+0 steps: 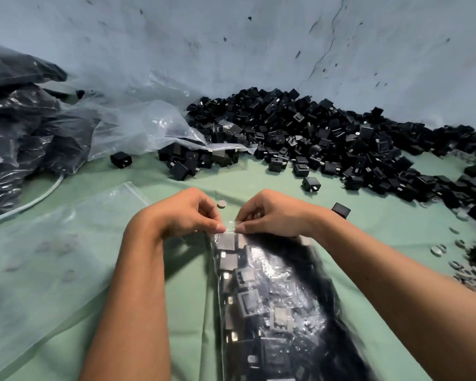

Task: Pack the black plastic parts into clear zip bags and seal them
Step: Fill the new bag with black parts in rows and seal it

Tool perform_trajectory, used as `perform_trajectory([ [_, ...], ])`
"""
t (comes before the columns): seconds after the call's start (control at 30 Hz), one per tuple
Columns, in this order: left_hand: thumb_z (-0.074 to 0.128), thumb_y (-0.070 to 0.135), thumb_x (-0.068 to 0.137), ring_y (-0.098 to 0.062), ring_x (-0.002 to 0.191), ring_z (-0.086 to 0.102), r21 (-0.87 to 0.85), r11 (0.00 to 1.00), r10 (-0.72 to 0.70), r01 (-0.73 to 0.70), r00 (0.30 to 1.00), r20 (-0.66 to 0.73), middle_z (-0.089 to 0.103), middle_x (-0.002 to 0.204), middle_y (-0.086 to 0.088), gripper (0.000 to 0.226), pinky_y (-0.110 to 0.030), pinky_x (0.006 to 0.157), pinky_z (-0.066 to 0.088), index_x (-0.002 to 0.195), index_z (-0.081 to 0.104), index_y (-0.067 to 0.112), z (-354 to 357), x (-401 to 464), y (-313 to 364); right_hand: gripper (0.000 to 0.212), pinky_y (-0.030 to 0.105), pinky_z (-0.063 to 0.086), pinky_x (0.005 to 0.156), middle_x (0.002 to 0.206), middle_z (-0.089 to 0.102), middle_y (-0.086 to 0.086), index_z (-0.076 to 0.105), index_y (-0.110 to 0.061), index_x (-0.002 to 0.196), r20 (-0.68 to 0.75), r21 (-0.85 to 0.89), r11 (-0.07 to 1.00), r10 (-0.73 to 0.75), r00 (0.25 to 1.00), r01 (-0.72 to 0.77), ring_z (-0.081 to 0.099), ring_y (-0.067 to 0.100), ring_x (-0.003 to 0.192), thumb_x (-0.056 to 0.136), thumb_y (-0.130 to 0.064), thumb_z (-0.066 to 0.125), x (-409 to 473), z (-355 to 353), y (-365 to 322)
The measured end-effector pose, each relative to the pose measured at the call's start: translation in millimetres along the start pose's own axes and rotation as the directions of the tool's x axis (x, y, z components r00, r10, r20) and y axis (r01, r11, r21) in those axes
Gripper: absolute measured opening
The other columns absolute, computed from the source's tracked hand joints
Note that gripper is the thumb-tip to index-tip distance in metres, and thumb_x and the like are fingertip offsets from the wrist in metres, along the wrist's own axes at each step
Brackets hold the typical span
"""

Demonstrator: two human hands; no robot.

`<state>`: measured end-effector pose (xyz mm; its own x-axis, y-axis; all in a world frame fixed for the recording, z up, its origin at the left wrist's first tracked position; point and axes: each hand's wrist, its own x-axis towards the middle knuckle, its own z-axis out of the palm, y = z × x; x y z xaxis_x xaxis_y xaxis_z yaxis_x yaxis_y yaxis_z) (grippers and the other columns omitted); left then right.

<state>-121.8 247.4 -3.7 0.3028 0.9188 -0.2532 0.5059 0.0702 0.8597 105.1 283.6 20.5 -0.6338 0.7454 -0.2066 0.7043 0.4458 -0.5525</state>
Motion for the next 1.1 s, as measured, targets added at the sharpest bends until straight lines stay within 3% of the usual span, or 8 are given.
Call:
perform_trajectory([
  [0.37, 0.08, 0.011, 0.087, -0.006, 0.044, 0.046, 0.079, 0.993, -0.093, 0.092, 0.996, 0.006, 0.064, 0.057, 0.005, 0.007, -0.018, 0.046, 0.037, 0.08, 0.078, 0.014, 6.1, 5.3, 10.3, 0.014, 0.023, 0.043, 0.064, 0.062, 0.064, -0.016, 0.073, -0.025, 0.083, 0.156, 0.138, 0.985, 0.077, 0.985, -0.099, 0.054, -0.001, 0.058, 0.096, -0.022, 0.073, 6.0, 1.9, -9.1],
  [0.47, 0.078, 0.005, 0.087, 0.026, 0.067, 0.038, 0.068, 0.995, -0.069, 0.068, 0.998, 0.008, 0.063, 0.053, 0.008, 0.006, -0.012, 0.044, 0.037, 0.087, 0.075, 0.0, 8.0, 9.1, 9.4, 0.004, 0.025, 0.044, 0.071, 0.078, 0.068, -0.012, 0.076, -0.026, 0.092, 0.153, 0.099, 0.99, 0.086, 0.984, -0.102, 0.056, 0.006, 0.074, 0.095, -0.025, 0.074, 7.3, 1.0, -16.6],
  [0.5, 0.078, 0.002, 0.087, 0.008, 0.071, 0.016, 0.075, 0.996, -0.049, 0.049, 0.999, 0.007, 0.063, 0.053, 0.006, 0.007, -0.01, 0.048, 0.038, 0.087, 0.074, -0.004, 7.8, 8.9, 7.6, 0.003, 0.025, 0.044, 0.075, 0.084, 0.069, -0.01, 0.076, -0.026, 0.095, 0.144, 0.074, 0.993, 0.08, 0.986, -0.091, 0.056, 0.008, 0.079, 0.095, -0.026, 0.074, 7.7, 2.4, -17.8],
  [0.53, 0.077, 0.0, 0.086, 0.03, 0.082, 0.034, 0.091, 0.996, -0.026, 0.025, 1.0, 0.011, 0.064, 0.054, 0.003, 0.008, -0.008, 0.053, 0.038, 0.086, 0.073, -0.006, 7.6, 8.9, 5.7, 0.003, 0.025, 0.044, 0.076, 0.087, 0.069, -0.008, 0.076, -0.026, 0.097, 0.13, 0.059, 0.995, 0.072, 0.989, -0.08, 0.056, 0.008, 0.081, 0.095, -0.027, 0.074, 7.9, 5.0, -18.0],
  [0.6, 0.076, -0.003, 0.086, 0.033, 0.077, 0.037, 0.118, 0.993, 0.013, -0.016, 0.999, 0.03, 0.065, 0.057, 0.0, 0.007, -0.005, 0.059, 0.038, 0.085, 0.072, -0.008, 8.2, 7.0, 4.1, 0.006, 0.022, 0.043, 0.071, 0.085, 0.065, -0.007, 0.075, -0.023, 0.1, 0.098, 0.037, 0.998, 0.053, 0.994, -0.057, 0.053, 0.008, 0.077, 0.096, -0.027, 0.072, 7.5, 10.2, -17.8],
  [0.8, 0.072, -0.006, 0.089, 0.005, 0.045, 0.048, 0.125, 0.992, 0.008, -0.012, 0.999, 0.033, 0.06, 0.052, 0.007, 0.019, -0.012, 0.049, 0.038, 0.073, 0.07, 0.005, 10.2, 1.4, 8.7, 0.011, 0.026, 0.044, 0.071, 0.084, 0.065, -0.012, 0.074, -0.025, 0.099, 0.11, -0.228, 0.974, 0.009, 0.994, 0.017, 0.057, 0.009, 0.077, 0.096, -0.036, 0.071, 9.6, 3.3, -22.2],
  [0.93, 0.073, -0.001, 0.088, -0.014, 0.049, 0.049, 0.051, 0.997, -0.052, 0.053, 0.999, -0.015, 0.07, 0.064, 0.001, 0.024, -0.022, 0.05, 0.036, 0.069, 0.072, 0.013, 10.8, -0.4, 9.0, 0.034, 0.029, 0.049, 0.077, 0.099, 0.07, -0.009, 0.075, -0.022, 0.11, -0.068, -0.258, 0.962, 0.075, 0.995, -0.09, 0.063, 0.013, 0.089, 0.099, -0.051, 0.061, 6.6, -14.1, -5.9],
  [1.1, 0.081, 0.009, 0.085, -0.012, 0.066, 0.061, 0.067, 0.998, -0.01, 0.012, 0.999, -0.038, 0.076, 0.086, -0.016, 0.018, -0.019, 0.05, 0.044, 0.07, 0.072, 0.014, 16.7, 2.5, 14.7, 0.017, 0.033, 0.051, 0.091, 0.107, 0.073, -0.007, 0.076, -0.02, 0.112, -0.267, -0.195, 0.981, -0.034, 0.963, -0.02, 0.067, 0.017, 0.102, 0.101, -0.025, 0.064, 3.3, -21.7, 8.1],
])
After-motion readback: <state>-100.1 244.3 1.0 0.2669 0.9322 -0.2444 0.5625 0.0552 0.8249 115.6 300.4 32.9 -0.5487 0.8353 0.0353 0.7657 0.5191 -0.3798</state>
